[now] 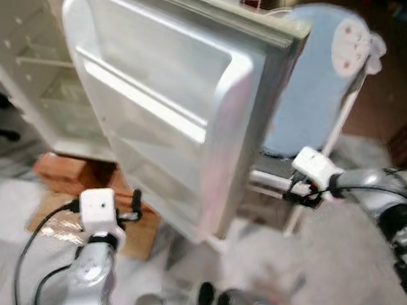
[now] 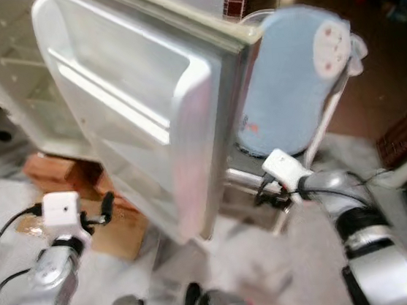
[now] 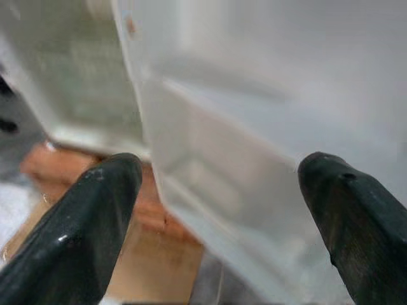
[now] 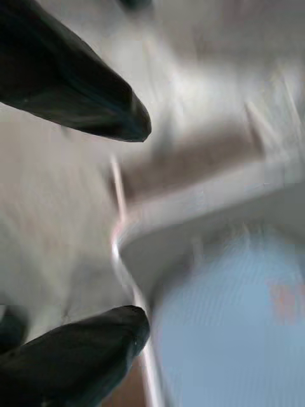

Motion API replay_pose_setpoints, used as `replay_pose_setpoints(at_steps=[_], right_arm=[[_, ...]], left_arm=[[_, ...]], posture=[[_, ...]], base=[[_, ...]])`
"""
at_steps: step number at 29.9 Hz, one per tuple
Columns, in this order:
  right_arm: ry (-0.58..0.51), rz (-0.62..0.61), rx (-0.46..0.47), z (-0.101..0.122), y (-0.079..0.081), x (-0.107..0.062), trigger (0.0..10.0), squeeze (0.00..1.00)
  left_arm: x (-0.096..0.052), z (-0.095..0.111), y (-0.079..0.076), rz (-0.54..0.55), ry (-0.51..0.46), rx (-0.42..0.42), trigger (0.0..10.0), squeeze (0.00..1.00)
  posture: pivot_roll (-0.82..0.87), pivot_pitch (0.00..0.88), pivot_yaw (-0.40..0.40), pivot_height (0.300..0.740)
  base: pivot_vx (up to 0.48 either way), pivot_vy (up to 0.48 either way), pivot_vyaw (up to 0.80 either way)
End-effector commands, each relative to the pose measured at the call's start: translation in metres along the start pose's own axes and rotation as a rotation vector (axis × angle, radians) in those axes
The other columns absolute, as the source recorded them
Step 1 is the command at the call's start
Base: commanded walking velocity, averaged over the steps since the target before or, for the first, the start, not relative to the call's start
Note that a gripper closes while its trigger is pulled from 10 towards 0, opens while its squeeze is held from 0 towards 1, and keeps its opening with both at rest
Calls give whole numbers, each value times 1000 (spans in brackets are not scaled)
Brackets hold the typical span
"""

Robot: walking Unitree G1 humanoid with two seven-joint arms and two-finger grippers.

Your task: Restocking fridge

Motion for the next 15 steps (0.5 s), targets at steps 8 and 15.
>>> replay_pose_setpoints(at_steps=[8,15], right_arm=[[-484,-284,643,108,-44,-3,10000,0],[-558,-85,801,141,-7,7,10000,0]], left_arm=[[-9,-15,-6,-8,70,-14,10000,0],[-8,-13,-4,4,79,17,10000,0]], posture=[[175,123,-117,740],[170,139,-108,740]], base=[[0,0,0],[0,43,0]])
Point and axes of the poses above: a point about 5 cm out from each wrist's last joint towards the gripper, its own x axis pointing out of the wrist towards the gripper, its own z axis along the axis of the wrist's last joint, y = z × x, the point moved 4 cm from there along x, pointing out of the wrist towards the gripper, and after that the axes turned 7 degrees about -x, right-handed, at the moved point
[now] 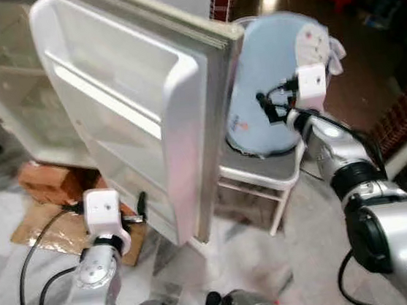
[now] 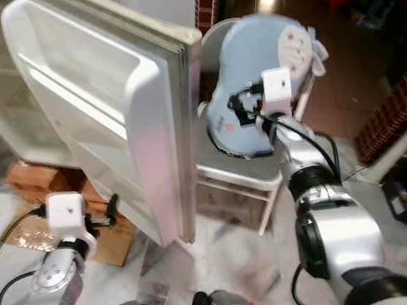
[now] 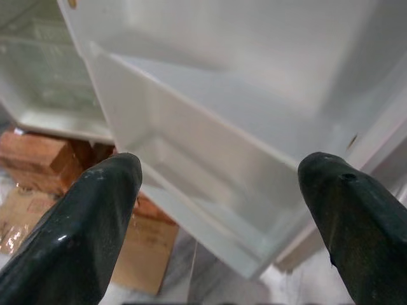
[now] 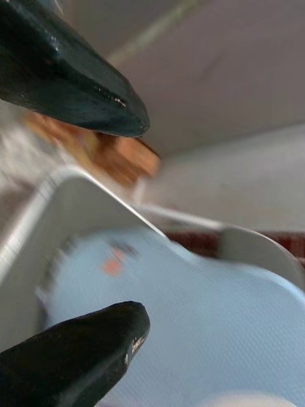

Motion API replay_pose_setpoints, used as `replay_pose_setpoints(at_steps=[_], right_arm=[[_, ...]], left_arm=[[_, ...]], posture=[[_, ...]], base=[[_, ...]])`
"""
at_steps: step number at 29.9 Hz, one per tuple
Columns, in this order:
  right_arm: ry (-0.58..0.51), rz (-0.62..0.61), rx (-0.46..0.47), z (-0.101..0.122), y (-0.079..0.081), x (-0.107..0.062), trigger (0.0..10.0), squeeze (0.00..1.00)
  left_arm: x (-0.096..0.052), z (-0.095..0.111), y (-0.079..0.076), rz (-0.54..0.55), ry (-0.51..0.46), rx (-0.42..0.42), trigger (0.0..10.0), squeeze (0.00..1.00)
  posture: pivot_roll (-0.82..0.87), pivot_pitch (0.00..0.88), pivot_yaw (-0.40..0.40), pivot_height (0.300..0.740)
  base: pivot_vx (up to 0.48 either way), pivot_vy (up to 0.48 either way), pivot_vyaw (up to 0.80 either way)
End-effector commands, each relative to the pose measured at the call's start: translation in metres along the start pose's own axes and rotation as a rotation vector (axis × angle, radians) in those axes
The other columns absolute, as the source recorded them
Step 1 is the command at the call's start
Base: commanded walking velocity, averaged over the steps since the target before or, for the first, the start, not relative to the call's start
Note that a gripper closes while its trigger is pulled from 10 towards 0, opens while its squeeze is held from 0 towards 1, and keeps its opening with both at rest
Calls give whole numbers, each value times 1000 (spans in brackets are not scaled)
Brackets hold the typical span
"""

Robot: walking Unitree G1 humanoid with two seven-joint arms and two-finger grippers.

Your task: Restocking fridge

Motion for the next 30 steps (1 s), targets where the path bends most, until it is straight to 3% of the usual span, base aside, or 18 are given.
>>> replay_pose_setpoints(at_steps=[1,4,7,10,15,28,30], right_arm=[[-14,20,42,4,4,1,10000,0],[-68,87,140,10,29,3,10000,0],[-91,100,154,15,34,4,10000,0],[-122,119,228,23,44,7,10000,0],[-140,159,239,32,62,10,10000,0],[-122,113,192,32,58,13,10000,0],[-115,96,190,30,56,14,10000,0]], left_arm=[[0,1,1,7,3,18,10000,0],[2,4,0,20,5,34,10000,0],[2,5,0,22,3,36,10000,0],[2,2,1,34,14,21,10000,0],[5,4,0,38,11,25,10000,0],[1,3,6,89,5,19,10000,0],[1,5,8,95,-1,50,10000,0]], posture=[[170,139,-108,740],[181,157,-99,740],[179,158,-99,740],[169,155,-106,740],[175,147,-113,740],[193,128,-129,740],[194,126,-129,740]], base=[[0,304,0],[0,461,0],[0,472,0],[0,471,0],[0,471,0],[0,459,0],[0,172,0]])
Point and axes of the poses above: a point about 5 cm out from each wrist's last joint towards the gripper, its own x axis pointing out of the wrist towards the gripper, its own z axis along the axis of the wrist's last joint, y = z × x, the point moved 4 cm from there along x, pointing out of the wrist towards the gripper, and after that the axes turned 7 degrees about -x, right-handed, at the moved point
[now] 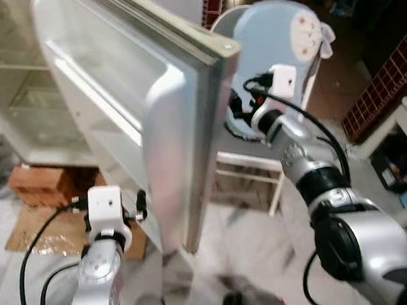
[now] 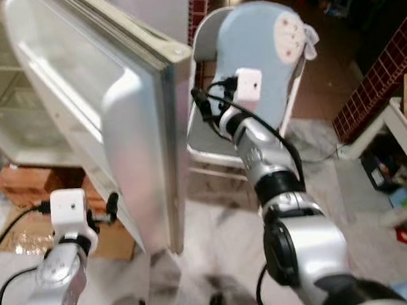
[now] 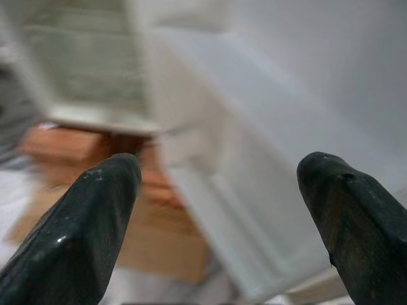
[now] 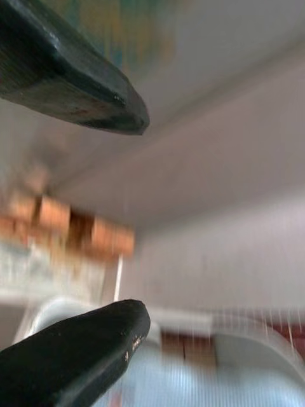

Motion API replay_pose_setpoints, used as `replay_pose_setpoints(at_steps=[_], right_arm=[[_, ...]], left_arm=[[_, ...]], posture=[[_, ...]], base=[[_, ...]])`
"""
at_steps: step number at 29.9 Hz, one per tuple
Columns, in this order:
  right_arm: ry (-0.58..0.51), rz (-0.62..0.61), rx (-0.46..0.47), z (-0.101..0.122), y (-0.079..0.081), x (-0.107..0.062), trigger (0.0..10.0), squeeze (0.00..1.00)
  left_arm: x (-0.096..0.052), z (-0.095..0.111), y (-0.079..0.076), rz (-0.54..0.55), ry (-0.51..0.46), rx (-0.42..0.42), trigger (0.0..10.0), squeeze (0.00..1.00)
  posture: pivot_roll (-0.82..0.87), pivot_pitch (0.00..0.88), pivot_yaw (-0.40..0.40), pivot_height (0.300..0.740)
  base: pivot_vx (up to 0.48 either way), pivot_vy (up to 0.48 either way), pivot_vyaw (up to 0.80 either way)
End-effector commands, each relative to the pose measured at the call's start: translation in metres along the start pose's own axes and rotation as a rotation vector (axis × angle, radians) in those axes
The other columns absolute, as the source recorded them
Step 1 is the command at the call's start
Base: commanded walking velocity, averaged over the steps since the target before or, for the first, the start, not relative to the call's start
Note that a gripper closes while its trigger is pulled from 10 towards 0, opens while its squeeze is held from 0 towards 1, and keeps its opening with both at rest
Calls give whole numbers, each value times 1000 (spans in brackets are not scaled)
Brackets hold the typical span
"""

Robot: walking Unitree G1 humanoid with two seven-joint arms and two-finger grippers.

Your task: Restocking fridge

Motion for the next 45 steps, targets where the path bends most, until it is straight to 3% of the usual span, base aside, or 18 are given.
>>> replay_pose_setpoints(at_steps=[1,3,8,11,18,25,30,35,36,37,38,39,40,41,43,45], right_arm=[[2,-48,-14,2,-14,-3,10000,0],[5,-48,-15,1,-14,-3,10000,0],[55,-44,-28,-12,-13,-5,10000,0],[65,-17,-27,-13,-10,-5,10000,0],[83,139,-60,-22,11,-8,10000,0],[120,151,-101,-31,14,-10,10000,0],[142,199,-119,-34,21,-11,10000,0],[146,303,-85,-33,43,-13,10000,0],[149,335,-69,-33,49,-13,10000,0],[148,419,-49,-31,66,-17,10000,0],[148,419,-49,-31,66,-17,10000,0],[144,464,-34,-29,75,-19,10000,0],[138,581,19,-25,96,-28,10000,0],[138,581,19,-25,96,-28,10000,0],[131,706,25,-21,115,-41,10000,0],[133,733,22,-21,119,-45,10000,0]], left_arm=[[0,5,-5,-4,-22,16,10000,0],[0,5,-5,-4,-23,14,10000,0],[-3,5,14,156,-17,24,10000,0],[-4,2,18,174,-1,25,10000,0],[0,-1,22,148,13,41,10000,0],[-4,-13,31,156,53,73,10000,0],[-6,-14,34,164,53,71,10000,0],[-4,-16,32,158,53,70,10000,0],[-4,-16,31,154,53,69,10000,0],[-3,-16,27,140,60,59,10000,0],[-3,-16,27,140,60,59,10000,0],[-3,-16,26,135,62,58,10000,0],[-3,-17,22,119,75,54,10000,0],[-3,-17,22,119,75,54,10000,0],[-3,-18,15,76,91,12,10000,0],[-4,-17,9,42,96,-23,10000,0]], posture=[[197,125,-127,740],[202,124,-127,740],[211,120,-124,740],[211,118,-122,740],[210,111,-121,740],[206,132,-144,740],[204,136,-155,740],[197,137,-152,740],[196,138,-152,740],[194,140,-150,740],[194,140,-150,740],[193,141,-148,740],[189,143,-146,740],[189,143,-146,740],[189,143,-146,740],[189,143,-146,740]], base=[[0,0,0],[0,0,0],[0,0,0],[0,0,0],[0,0,229],[0,0,777],[0,0,0],[0,0,0],[0,0,0],[0,0,0],[0,0,0],[0,0,0],[0,0,0],[0,0,0],[0,0,0],[0,0,0]])
Point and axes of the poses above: a point about 5 cm out from each wrist's last joint towards the gripper, its own x axis pointing out of the wrist towards the gripper, its own z axis along the axis of the wrist's last joint, y = z × x, the point moved 4 cm from there along x, pointing out of the wrist towards the gripper, and after that the axes turned 7 degrees about -x, right-handed, at the moved point
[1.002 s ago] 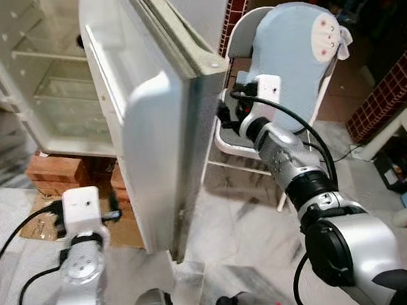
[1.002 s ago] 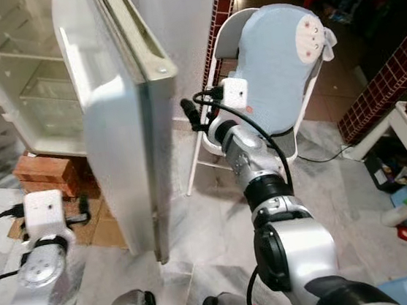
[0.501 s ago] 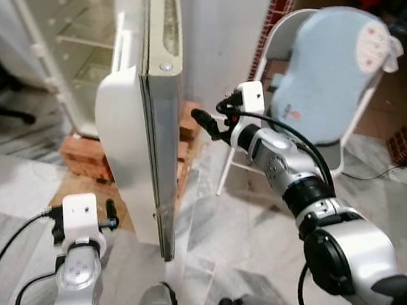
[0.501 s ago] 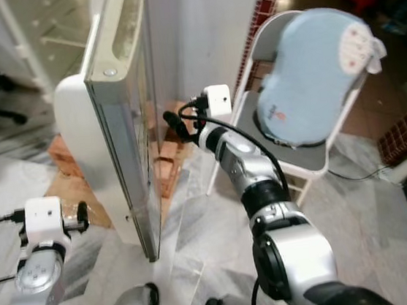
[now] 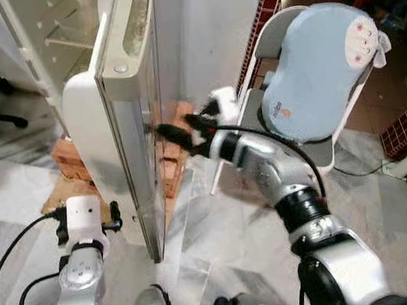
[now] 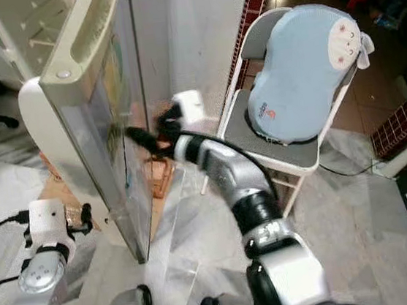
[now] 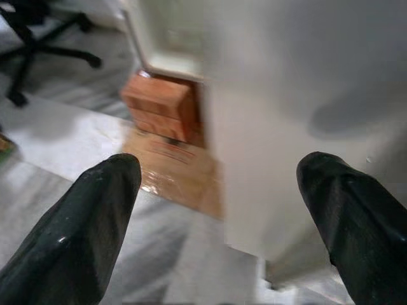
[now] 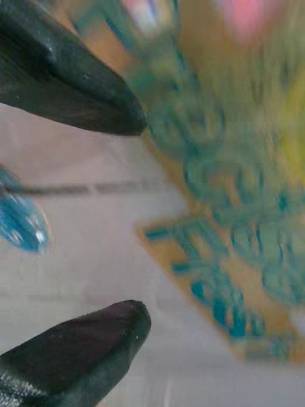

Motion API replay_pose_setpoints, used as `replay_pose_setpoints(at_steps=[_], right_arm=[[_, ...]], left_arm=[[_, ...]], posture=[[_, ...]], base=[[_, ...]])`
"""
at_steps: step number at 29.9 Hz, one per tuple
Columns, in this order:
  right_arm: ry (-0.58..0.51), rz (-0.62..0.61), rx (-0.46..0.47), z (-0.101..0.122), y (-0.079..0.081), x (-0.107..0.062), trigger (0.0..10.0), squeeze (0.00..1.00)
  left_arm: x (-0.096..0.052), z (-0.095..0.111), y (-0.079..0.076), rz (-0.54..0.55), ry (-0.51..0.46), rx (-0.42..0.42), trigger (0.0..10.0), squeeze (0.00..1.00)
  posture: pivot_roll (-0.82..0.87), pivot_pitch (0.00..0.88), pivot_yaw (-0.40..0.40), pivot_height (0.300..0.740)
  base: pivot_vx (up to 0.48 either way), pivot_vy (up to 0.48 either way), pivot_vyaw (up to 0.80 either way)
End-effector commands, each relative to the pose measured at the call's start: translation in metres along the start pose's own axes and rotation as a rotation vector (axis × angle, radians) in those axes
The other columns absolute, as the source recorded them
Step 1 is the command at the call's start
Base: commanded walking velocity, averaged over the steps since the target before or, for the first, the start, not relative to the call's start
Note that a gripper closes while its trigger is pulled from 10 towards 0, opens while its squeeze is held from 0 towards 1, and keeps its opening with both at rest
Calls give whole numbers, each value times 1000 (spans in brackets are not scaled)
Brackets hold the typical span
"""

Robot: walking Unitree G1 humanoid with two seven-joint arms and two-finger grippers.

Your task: Restocking fridge

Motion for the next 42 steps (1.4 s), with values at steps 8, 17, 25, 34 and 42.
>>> replay_pose_setpoints(at_steps=[8,17,25,34,42], right_arm=[[55,23,-46,-5,9,-1,10000,0],[92,4,-166,-4,15,19,10000,0],[20,-65,-117,13,10,28,10000,0],[-77,429,10,32,85,12,10000,0],[34,182,-67,6,41,10,10000,0]], left_arm=[[-16,-12,-42,-278,131,-30,10000,0],[-39,-38,-60,-418,357,31,10000,0],[-41,-41,-60,-413,392,108,10000,0],[-41,-42,-62,-416,399,147,10000,0],[-35,-37,-56,-377,363,155,10000,0]], posture=[[193,146,-148,740],[196,140,-149,740],[197,143,-147,740],[193,141,-145,740],[193,140,-143,740]], base=[[0,0,0],[0,0,0],[0,0,0],[0,0,0],[0,0,0]])
Point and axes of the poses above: a point about 5 cm out from each wrist's last joint towards the gripper, its own x axis pointing out of the wrist towards the gripper, its own z axis along the axis of the wrist's last joint, y = z × x, the point moved 4 cm from there along x, pointing out of the wrist towards the gripper, and after that the axes turned 7 degrees about -x, right-handed, at the moved point
